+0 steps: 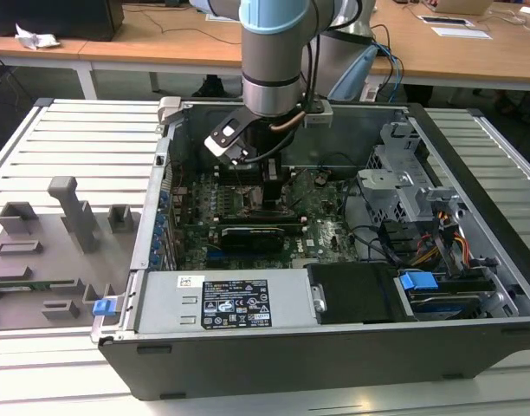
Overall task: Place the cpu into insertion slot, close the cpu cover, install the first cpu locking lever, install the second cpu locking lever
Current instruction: 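Place the cpu into insertion slot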
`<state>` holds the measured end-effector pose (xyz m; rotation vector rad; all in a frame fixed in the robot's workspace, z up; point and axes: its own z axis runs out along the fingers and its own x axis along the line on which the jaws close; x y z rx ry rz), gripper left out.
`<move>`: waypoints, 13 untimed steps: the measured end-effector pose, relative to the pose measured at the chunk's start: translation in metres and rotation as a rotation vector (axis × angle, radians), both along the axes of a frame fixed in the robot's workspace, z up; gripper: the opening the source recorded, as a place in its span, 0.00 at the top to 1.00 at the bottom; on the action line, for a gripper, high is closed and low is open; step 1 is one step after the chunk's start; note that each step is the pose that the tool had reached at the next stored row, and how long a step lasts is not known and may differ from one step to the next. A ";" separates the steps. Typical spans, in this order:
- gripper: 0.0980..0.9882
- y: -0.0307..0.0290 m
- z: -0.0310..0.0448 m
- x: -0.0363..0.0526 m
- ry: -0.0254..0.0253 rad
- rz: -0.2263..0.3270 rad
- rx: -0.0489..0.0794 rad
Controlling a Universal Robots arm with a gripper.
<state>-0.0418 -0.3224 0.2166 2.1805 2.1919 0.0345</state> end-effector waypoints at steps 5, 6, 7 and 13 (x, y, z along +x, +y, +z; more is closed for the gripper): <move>0.51 0.0048 -0.0065 -0.0003 0.0000 -0.004 0.000; 0.51 0.0048 -0.0073 -0.0003 0.0000 -0.004 0.000; 0.51 0.0049 -0.0080 -0.0004 0.0000 -0.004 0.000; 0.51 0.0093 -0.0117 -0.0003 0.0000 -0.008 -0.003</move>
